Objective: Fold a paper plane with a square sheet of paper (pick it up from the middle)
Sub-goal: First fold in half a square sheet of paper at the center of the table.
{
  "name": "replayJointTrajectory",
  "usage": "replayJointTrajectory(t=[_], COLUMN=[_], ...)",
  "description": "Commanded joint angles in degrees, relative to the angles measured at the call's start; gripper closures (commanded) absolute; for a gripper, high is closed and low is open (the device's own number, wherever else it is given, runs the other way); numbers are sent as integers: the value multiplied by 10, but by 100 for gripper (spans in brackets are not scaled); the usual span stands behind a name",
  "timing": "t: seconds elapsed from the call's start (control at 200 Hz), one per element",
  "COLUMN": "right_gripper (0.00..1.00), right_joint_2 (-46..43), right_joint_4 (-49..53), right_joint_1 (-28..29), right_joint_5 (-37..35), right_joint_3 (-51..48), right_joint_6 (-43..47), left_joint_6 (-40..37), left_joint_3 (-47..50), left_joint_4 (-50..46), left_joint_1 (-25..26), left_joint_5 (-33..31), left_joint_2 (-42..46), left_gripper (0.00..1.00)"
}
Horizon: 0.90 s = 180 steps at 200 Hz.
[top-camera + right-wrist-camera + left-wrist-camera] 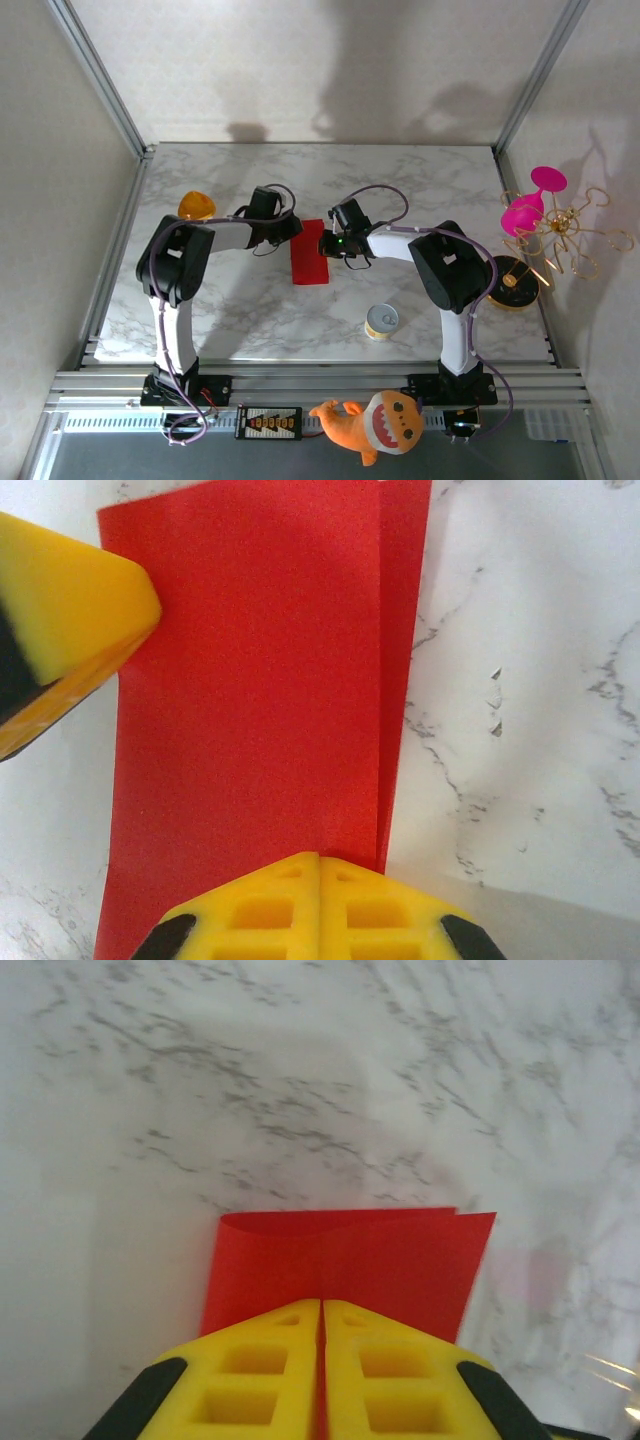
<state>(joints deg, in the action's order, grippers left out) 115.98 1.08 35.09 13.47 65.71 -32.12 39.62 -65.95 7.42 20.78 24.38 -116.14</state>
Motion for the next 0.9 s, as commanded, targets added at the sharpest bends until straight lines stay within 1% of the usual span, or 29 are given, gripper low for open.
replayJointTrajectory(t=[0.0, 0.14, 0.225, 0.401, 0.581, 0.696, 0.811, 0.896], right_gripper=[98, 98, 98, 97, 97, 97, 97, 97], right_joint_2=[92, 89, 85, 77, 67, 55, 48, 49], right_joint_4=[175, 176, 174, 171, 176, 176, 178, 181], right_joint_1=[-13, -13, -13, -13, -13, -13, -13, -14], right_joint_5=[-136, -144, -146, -145, -142, -122, -95, -78], right_joint_3=[-67, -69, -69, -67, -48, -32, -13, 4], right_joint_6=[18, 25, 31, 56, 108, 154, 198, 227], left_joint_6=[14, 26, 29, 13, -10, -16, 4, 20], left_joint_3=[-17, -7, 9, 19, -4, -10, 18, 42], left_joint_4=[-26, -36, -30, -26, -47, -45, 9, 45], left_joint_1=[-7, -24, -36, -63, -81, -82, -76, -64], left_joint_5=[-47, -83, -92, -90, -82, -59, 11, 44], left_joint_2=[-13, -24, -25, -5, 33, 60, 85, 93], left_gripper=[91, 93, 94, 93, 92, 91, 90, 90])
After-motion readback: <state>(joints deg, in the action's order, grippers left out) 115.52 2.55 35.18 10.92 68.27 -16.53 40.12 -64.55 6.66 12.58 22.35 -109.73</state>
